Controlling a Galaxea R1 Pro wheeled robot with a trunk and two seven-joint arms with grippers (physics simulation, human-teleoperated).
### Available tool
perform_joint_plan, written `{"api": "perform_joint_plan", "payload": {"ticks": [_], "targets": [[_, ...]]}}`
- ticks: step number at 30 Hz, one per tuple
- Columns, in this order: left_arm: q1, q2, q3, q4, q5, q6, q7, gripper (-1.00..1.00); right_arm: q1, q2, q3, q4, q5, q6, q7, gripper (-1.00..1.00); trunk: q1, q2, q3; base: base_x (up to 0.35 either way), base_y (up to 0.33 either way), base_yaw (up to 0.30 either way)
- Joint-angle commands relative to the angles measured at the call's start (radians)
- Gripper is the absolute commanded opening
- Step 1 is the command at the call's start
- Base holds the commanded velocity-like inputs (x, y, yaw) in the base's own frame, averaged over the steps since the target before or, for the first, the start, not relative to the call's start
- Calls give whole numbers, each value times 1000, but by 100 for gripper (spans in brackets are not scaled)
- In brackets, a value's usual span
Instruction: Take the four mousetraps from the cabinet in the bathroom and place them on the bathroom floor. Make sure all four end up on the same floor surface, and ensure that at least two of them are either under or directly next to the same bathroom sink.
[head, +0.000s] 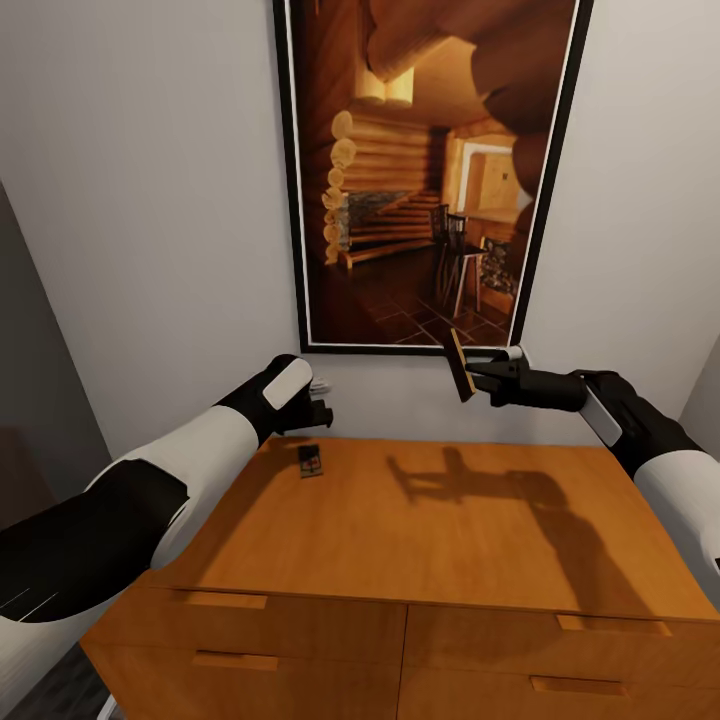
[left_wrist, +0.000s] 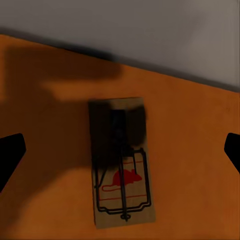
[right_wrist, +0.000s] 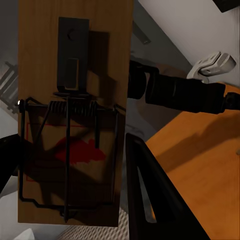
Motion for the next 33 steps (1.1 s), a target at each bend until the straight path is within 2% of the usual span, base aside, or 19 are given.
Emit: {"api": "perform_joint_plan", "payload": {"ticks": [1,9,33], "targets": [[-1,0,-5,-1,10,2,9,100,-1,-1,5,0,-5,17,5,-100,4,-8,-4,0,0,0],[-1,1,-5,7,28,5,8,100,0,-1,5,0,-5,17,5,-100,35,-64,-29,0,0,0],[-1,0,-6,39,30,13,10,100,0,-1,5,0,-5,17,3,-100,35,-64,-29,0,0,0]]}}
